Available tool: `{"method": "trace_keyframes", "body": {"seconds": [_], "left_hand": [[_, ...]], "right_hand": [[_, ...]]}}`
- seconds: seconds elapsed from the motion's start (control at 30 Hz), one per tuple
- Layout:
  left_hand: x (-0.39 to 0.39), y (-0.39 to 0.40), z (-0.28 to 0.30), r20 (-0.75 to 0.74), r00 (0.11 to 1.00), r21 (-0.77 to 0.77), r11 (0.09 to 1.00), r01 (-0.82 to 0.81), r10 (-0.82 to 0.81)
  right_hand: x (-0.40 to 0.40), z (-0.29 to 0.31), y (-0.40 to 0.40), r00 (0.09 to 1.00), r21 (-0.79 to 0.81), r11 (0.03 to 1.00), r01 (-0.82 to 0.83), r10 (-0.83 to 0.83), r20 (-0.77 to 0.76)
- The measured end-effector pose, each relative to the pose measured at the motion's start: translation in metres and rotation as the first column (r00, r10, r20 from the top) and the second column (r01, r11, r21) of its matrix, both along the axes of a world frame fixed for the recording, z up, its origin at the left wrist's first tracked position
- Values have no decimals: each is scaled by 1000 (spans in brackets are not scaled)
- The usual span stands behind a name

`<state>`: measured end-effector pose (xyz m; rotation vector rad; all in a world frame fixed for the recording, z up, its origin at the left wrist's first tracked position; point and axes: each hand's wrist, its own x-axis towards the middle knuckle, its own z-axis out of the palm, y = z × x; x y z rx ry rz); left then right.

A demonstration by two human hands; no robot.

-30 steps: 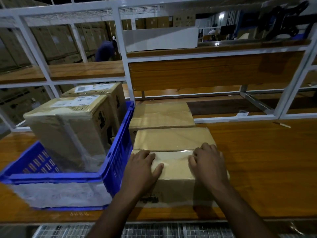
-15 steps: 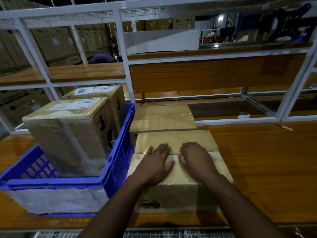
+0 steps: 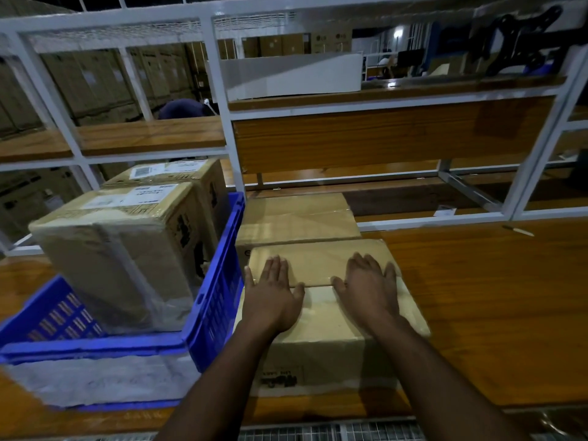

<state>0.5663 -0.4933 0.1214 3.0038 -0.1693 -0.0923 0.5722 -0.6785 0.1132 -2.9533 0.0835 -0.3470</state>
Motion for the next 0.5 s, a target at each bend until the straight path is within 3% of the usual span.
{"method": "trace_keyframes", "body": {"seconds": [0.1,0.23,0.37,0.5], "left_hand": [[1,5,1,10,1000,-16,1000,-19,19],[2,17,1,24,989,-126,982,-144,148],[-1,24,4,-72,932,-363,861,-355,354],[-5,28,4,-73,909,-433,808,-399,410]], "right_hand": [[1,-1,-9,1000,53,998,24,-25,12],[3,0,-28,968,147,958,245,-232,-97],[7,-1,-31,950,255,916,311,-295,-101],[1,0,-32,954,267,917,295,-297,-36]]}}
